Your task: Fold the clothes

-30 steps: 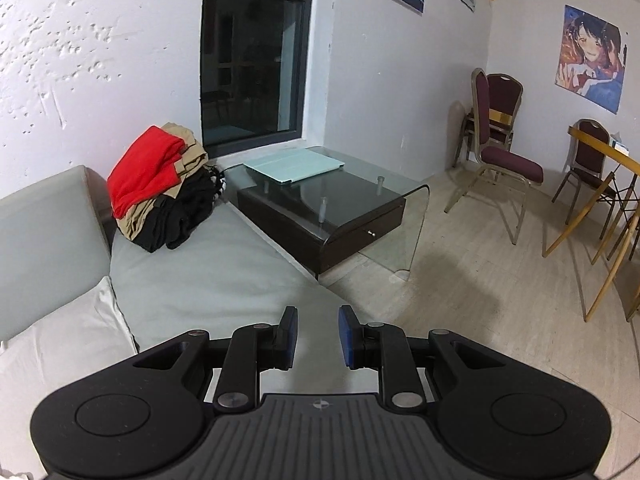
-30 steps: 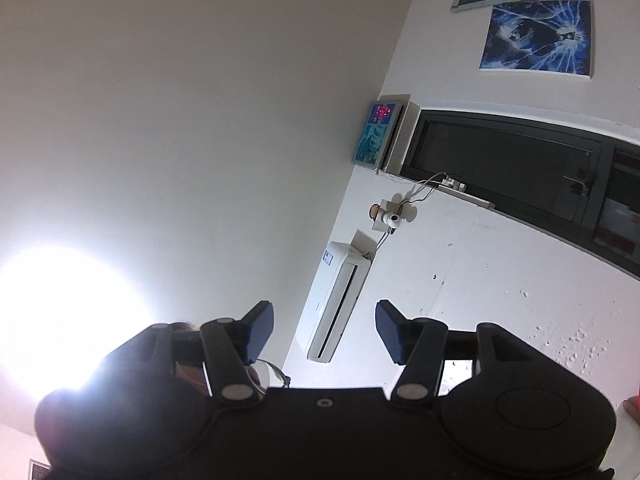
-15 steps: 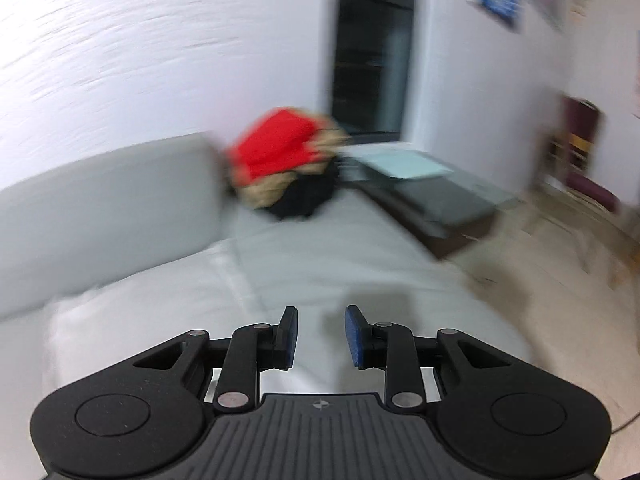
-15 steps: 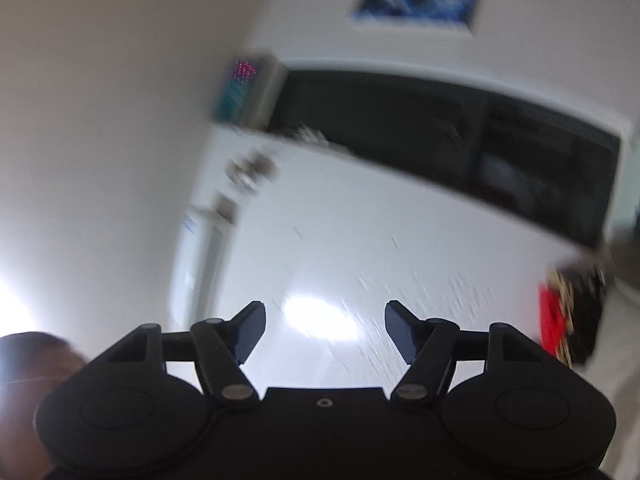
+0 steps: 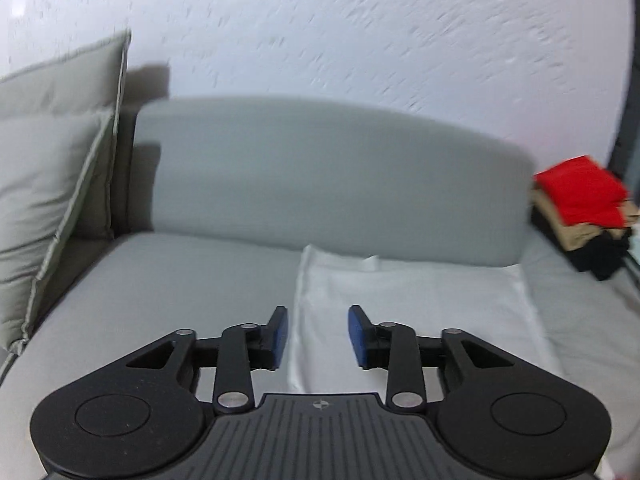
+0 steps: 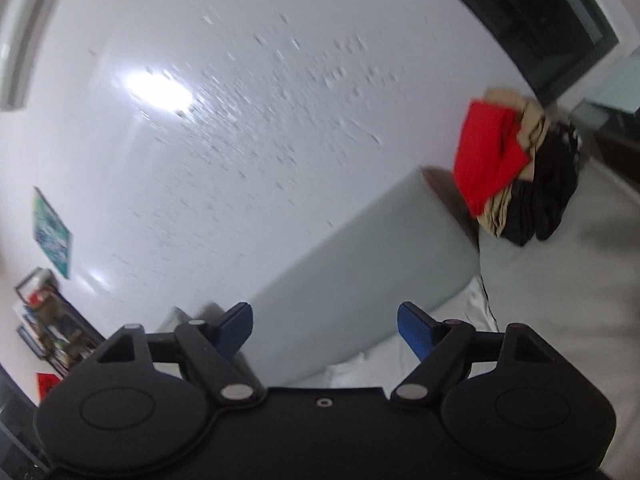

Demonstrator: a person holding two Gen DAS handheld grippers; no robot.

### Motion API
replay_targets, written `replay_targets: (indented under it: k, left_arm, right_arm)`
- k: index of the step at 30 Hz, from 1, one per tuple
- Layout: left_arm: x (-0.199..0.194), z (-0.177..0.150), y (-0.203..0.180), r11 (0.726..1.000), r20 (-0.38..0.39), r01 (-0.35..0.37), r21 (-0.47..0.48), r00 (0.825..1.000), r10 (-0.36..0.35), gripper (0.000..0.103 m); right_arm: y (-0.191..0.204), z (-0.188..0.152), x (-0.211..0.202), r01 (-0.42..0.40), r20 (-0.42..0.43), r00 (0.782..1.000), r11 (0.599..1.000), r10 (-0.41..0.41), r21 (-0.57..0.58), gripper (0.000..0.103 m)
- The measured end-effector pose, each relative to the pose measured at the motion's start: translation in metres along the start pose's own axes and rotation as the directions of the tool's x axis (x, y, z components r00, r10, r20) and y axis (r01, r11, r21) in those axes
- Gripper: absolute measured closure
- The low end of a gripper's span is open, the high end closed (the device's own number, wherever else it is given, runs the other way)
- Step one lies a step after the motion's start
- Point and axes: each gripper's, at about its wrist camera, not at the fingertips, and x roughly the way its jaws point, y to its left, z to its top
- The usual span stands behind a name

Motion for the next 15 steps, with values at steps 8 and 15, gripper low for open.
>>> replay_targets:
  k: [8,15]
  left_arm:
    - [0.136,0.013,0.021,1.000,-0.077,-0.024,-0.021,0.997,0.022,0.064]
    - [0.224,0.026,0.022,0.999,-0.123,-0.047,0.024,0.991,0.049,0.059]
  right_arm:
    - [-0.081,0.008,0.177,0.299,-0.098,0.948,0.953,-0.303,-0.053,0.066]
    - [-0.155,0.007,0.278,0.409,-0.220,0.883,0.910,-0.414,-0.070,0.070]
